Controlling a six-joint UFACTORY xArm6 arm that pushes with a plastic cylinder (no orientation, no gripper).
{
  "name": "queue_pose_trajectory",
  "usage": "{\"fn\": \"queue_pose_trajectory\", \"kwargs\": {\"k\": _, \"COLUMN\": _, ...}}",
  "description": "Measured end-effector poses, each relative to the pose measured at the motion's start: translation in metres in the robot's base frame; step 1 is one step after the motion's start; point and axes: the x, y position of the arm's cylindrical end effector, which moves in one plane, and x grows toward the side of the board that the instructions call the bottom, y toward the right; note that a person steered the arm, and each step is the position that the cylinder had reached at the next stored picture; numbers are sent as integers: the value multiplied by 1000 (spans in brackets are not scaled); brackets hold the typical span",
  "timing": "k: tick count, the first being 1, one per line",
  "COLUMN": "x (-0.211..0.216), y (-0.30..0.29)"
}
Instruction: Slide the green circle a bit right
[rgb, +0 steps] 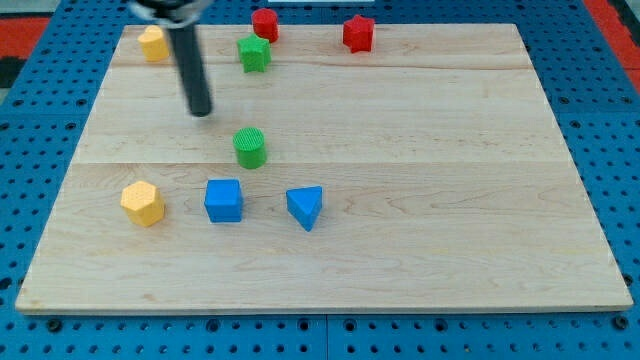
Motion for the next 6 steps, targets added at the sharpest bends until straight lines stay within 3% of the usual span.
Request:
{"fn": "queue_pose_trajectory", "kwargs": {"k": 1, "x": 9, "y": -24}}
{"fn": "queue_pose_trajectory", "kwargs": {"k": 3, "x": 69, "y": -42}}
{"fn": "queue_pose_trajectory", "kwargs": {"k": 6, "x": 77, "y": 65}}
